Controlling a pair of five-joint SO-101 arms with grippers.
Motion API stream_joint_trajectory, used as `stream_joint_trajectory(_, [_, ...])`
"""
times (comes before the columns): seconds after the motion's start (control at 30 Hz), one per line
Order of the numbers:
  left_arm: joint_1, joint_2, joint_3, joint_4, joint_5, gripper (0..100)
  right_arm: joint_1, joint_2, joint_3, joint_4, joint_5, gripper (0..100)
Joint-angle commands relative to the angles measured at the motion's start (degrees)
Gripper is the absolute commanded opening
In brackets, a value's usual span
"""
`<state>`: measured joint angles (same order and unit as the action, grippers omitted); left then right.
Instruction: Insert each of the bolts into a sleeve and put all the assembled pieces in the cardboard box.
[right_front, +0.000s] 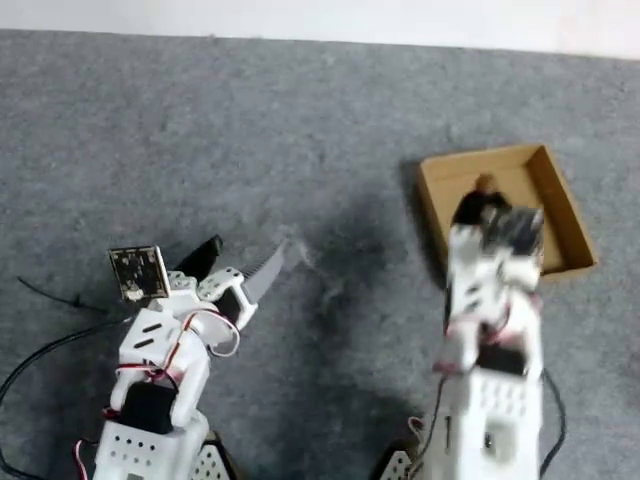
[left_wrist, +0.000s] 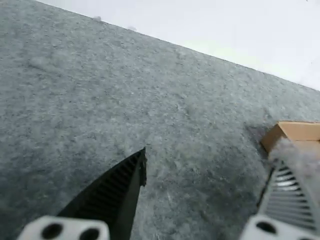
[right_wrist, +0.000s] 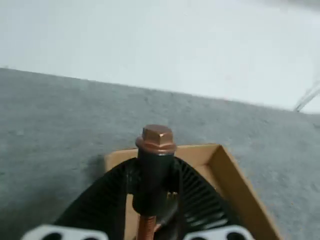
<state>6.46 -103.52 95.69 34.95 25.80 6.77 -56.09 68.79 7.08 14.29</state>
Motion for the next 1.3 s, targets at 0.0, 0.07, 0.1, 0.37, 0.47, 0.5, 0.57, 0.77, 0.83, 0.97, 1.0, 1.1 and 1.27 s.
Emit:
stream_joint_trajectory(0.0, [-1.63, -0.92, 0.22, -0.09, -0.53, 36, 3.30, 25.19, -21.14, -0.57, -0.09, 0.6])
stream_joint_trajectory(0.07, [-1.98, -0.92, 0.31, -0.09, -0.53, 36, 4.53, 35.65, -29.14, 1.63, -0.09, 0.9])
stream_joint_trajectory(0.1, [-1.98, -0.92, 0.40, -0.09, -0.53, 36, 5.05, 40.13, -33.45, 3.65, -0.09, 0.9])
stream_joint_trajectory(0.37, [-2.07, -0.92, 1.45, -0.18, -0.53, 36, 5.76, 59.30, -61.67, 28.53, -0.09, 1.2])
stream_joint_trajectory(0.47, [-2.07, -0.92, 1.45, -0.18, -0.53, 36, 4.62, 60.09, -64.57, 32.22, -0.18, 8.7])
stream_joint_trajectory(0.5, [-2.07, -0.92, 1.45, -0.18, -0.53, 36, 4.44, 60.00, -64.57, 32.75, -0.44, 13.2])
stream_joint_trajectory(0.57, [-2.07, -0.92, 1.45, -0.18, -0.53, 36, 4.09, 59.91, -64.57, 33.27, -3.87, 20.8])
stream_joint_trajectory(0.77, [-2.07, -0.92, 1.45, -0.18, -0.53, 36, 2.77, 58.68, -64.84, 40.04, -6.77, 23.5])
stream_joint_trajectory(0.83, [-1.98, -0.92, 1.45, -0.18, -0.53, 36, 1.98, 55.78, -64.66, 40.75, -6.86, 23.5])
stream_joint_trajectory(0.97, [-1.89, -0.92, 1.45, -0.18, -0.53, 36, -0.31, 46.37, -60.09, 42.77, -6.95, 23.5])
stream_joint_trajectory(1.0, [-1.89, -0.92, 1.45, -0.18, -0.53, 36, -1.19, 43.30, -57.71, 42.86, -6.95, 23.5])
stream_joint_trajectory(1.1, [-1.89, -0.92, 1.45, -0.18, -0.53, 36, -3.56, 33.63, -47.69, 41.45, -6.95, 23.5])
stream_joint_trajectory(1.27, [-1.80, -0.92, 1.45, 0.00, -0.53, 36, -6.02, 16.57, -24.92, 31.52, -6.95, 23.5])
